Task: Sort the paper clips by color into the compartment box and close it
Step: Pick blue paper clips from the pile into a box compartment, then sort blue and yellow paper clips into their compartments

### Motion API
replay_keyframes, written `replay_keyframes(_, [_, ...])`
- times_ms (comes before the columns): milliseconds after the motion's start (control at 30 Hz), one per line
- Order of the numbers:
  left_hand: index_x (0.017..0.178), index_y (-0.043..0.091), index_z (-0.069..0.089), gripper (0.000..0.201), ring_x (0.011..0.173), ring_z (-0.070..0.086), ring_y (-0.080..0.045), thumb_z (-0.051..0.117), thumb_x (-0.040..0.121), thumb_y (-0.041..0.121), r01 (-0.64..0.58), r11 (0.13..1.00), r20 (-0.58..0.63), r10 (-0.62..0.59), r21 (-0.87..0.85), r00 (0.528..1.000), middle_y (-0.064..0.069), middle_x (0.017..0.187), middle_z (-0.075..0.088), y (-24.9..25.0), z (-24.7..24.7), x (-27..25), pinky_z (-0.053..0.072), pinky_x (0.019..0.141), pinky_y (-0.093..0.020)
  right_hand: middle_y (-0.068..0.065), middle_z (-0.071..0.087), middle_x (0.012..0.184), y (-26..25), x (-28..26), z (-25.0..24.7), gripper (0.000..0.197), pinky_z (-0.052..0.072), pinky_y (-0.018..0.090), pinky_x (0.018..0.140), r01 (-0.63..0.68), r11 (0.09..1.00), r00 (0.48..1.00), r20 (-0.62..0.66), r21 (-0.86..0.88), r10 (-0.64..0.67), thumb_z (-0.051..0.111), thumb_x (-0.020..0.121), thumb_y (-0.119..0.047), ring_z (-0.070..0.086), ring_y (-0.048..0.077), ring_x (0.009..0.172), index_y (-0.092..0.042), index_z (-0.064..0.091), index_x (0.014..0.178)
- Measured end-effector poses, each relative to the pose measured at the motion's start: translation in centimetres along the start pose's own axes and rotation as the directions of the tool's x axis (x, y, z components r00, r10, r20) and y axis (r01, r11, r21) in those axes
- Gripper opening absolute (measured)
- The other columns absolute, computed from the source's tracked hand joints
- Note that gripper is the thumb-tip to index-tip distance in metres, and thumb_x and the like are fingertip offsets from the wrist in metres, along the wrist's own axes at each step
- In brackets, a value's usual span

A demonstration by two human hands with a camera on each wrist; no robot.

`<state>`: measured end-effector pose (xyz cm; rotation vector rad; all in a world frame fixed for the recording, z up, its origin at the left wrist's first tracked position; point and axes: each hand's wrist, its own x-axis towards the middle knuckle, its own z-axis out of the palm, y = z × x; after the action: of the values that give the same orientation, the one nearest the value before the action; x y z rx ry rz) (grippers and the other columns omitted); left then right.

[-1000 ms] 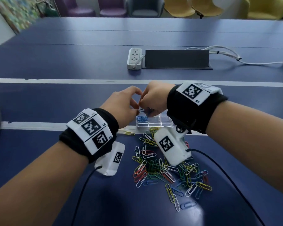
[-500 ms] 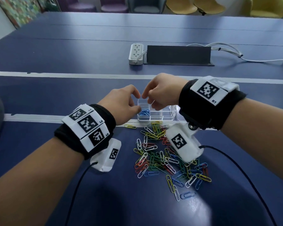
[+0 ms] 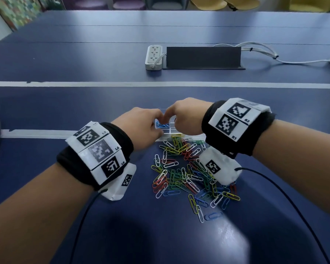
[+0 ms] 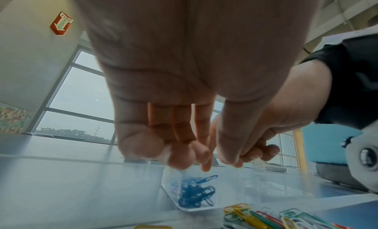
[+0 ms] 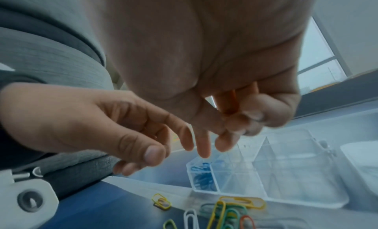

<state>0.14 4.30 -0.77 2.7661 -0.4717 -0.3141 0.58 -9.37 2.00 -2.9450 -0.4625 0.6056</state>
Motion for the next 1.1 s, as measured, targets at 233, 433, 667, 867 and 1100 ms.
replay_keyframes(233, [0.088,0.026,0.060,0.009,0.074,0.048,-0.015,0.055,0.087,0.034,-0.051,0.998,0.063,0.048,0.043,0.997,0.013,0.068,0.048,0.8,0.1,-1.1,0.035,0.071,-0.024,0.003,0.055,0.134,0.4,0.1,0.3,0.047,0.044,0.028,0.095,0.018,1.000,1.000,-0.025,0.022,-0.018,0.037,0.090,-0.007,0.052,0.025,0.119,-0.027,0.057,0.128])
replay_keyframes(433, [0.079,0.023,0.063,0.016,0.067,0.049,-0.009,0.061,0.082,0.039,-0.140,0.988,0.217,0.122,0.068,0.969,0.010,0.065,0.053,1.7,0.5,-2.8,0.047,0.073,-0.027,-0.007,0.057,0.072,2.1,-2.1,0.7,0.032,0.040,0.023,0.066,0.087,0.988,0.988,-0.142,0.124,-0.069,0.043,0.085,-0.010,0.049,0.013,0.066,-0.024,0.070,0.094])
replay_keyframes(667, [0.064,0.025,0.058,0.017,0.060,0.048,-0.005,0.062,0.076,0.036,-0.321,0.933,0.369,0.245,0.162,0.897,0.009,0.059,0.050,2.2,2.0,-5.1,0.044,0.066,-0.022,-0.009,0.065,0.073,2.5,-8.4,4.1,0.019,0.042,0.011,0.065,0.329,0.942,0.939,0.088,0.061,-0.334,0.053,0.079,-0.019,0.056,0.009,0.069,-0.026,0.071,0.081])
replay_keyframes(867, [0.068,0.023,0.045,0.029,0.095,0.058,-0.026,0.056,0.084,0.045,-0.322,0.889,0.411,0.174,0.325,0.895,0.003,0.091,0.052,3.7,3.1,-5.3,0.051,0.079,-0.036,0.004,0.068,0.084,2.8,-9.4,6.6,0.020,0.053,0.036,0.075,0.292,0.953,0.951,0.126,-0.079,-0.281,0.056,0.080,-0.032,0.060,0.024,0.083,-0.018,0.070,0.084])
replay_keyframes(1100, [0.074,0.020,0.050,0.014,0.091,0.058,-0.029,0.047,0.084,0.029,-0.331,0.880,0.383,0.192,0.341,0.904,-0.002,0.093,0.056,4.0,3.5,-5.6,0.051,0.075,-0.036,0.001,0.066,0.077,3.1,-9.2,7.3,0.012,0.053,0.035,0.074,0.261,0.965,0.964,0.054,0.014,-0.261,0.056,0.077,-0.026,0.058,0.022,0.077,-0.016,0.060,0.071])
